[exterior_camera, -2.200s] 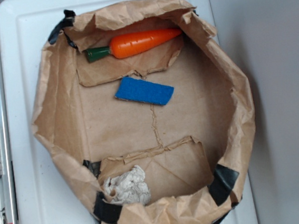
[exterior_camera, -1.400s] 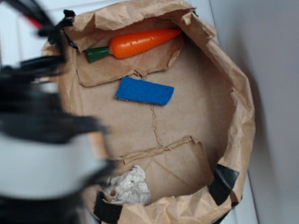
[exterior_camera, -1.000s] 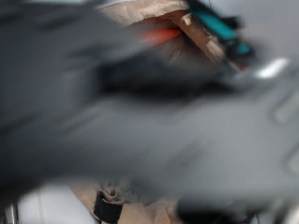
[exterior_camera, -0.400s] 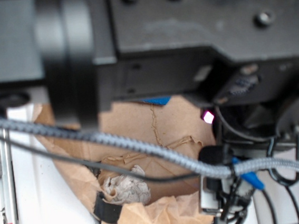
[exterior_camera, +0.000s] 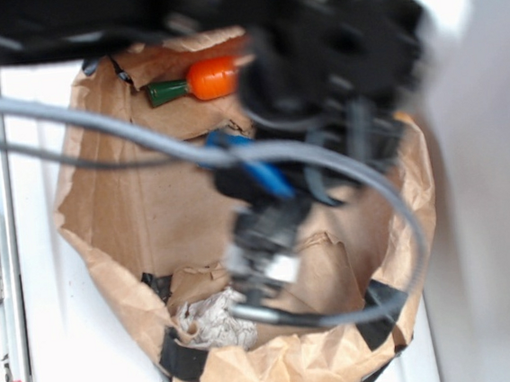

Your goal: Grab the blue sponge.

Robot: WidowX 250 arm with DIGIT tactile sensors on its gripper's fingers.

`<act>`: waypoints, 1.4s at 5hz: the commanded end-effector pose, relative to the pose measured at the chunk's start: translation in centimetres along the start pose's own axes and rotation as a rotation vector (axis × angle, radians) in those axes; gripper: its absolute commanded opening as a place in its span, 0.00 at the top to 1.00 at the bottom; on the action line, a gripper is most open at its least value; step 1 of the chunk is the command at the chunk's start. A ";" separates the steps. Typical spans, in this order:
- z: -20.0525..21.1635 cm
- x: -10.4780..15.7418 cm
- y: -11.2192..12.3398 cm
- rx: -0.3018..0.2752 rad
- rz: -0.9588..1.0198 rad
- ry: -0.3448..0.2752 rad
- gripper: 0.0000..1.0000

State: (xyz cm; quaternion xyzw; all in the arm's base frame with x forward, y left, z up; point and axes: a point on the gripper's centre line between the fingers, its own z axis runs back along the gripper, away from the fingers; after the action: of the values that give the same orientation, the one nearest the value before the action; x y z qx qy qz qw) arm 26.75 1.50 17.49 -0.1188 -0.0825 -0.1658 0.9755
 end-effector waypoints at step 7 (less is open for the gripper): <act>-10.7 -1.4 3.1 0.167 -0.024 0.021 0.00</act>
State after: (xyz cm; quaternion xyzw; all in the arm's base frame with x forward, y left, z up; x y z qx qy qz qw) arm 27.43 2.67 5.41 -0.0401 -0.0714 -0.1630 0.9832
